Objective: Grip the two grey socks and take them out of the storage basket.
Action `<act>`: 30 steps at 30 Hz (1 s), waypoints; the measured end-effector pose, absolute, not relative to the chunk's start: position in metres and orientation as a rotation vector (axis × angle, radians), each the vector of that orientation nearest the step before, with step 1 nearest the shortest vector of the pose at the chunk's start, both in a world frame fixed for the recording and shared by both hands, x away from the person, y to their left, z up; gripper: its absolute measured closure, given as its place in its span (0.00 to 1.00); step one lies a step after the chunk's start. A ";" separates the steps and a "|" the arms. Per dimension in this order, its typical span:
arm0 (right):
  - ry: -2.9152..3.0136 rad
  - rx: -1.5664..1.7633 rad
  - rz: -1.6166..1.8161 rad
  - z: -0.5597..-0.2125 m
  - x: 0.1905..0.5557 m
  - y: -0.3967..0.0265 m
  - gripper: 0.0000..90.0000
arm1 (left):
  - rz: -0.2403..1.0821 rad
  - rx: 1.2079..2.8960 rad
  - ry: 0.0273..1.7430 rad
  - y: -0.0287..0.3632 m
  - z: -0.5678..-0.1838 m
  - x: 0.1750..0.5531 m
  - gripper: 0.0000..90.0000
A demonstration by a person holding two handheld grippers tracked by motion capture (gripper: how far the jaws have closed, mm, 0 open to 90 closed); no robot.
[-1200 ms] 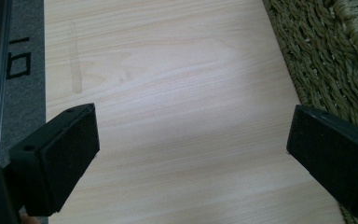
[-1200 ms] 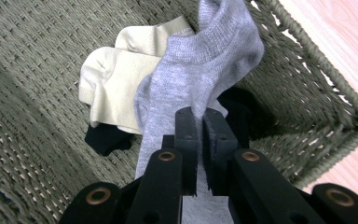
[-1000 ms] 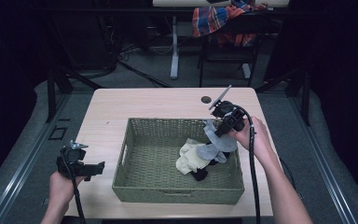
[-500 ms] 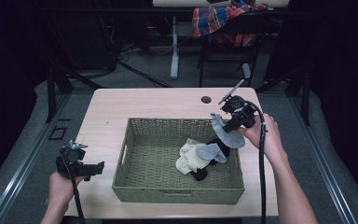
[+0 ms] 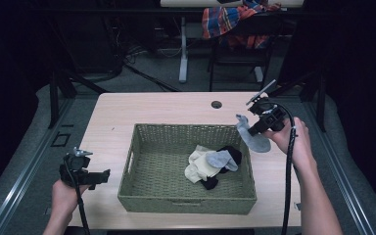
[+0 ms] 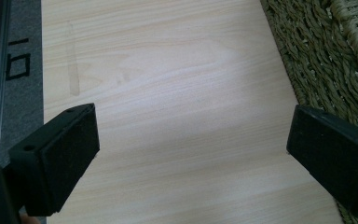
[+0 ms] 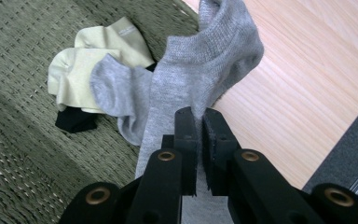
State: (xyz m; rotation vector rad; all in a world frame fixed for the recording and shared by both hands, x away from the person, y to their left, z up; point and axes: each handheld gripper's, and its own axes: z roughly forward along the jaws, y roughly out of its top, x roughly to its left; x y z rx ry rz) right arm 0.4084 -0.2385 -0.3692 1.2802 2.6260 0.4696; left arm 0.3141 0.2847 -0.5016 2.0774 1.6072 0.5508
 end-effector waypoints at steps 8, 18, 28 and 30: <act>2.591 1.333 0.480 -0.369 0.409 -0.258 0.95 | 0.549 2.076 1.605 0.284 -0.502 0.314 0.03; 2.557 1.415 0.470 -0.372 0.412 -0.282 0.95 | 0.552 2.076 1.602 0.284 -0.501 0.314 0.03; 2.517 1.505 0.436 -0.382 0.418 -0.305 0.95 | 0.554 2.074 1.602 0.284 -0.501 0.315 0.03; 2.514 1.527 0.433 -0.388 0.420 -0.310 0.95 | 0.555 2.074 1.601 0.284 -0.501 0.315 0.03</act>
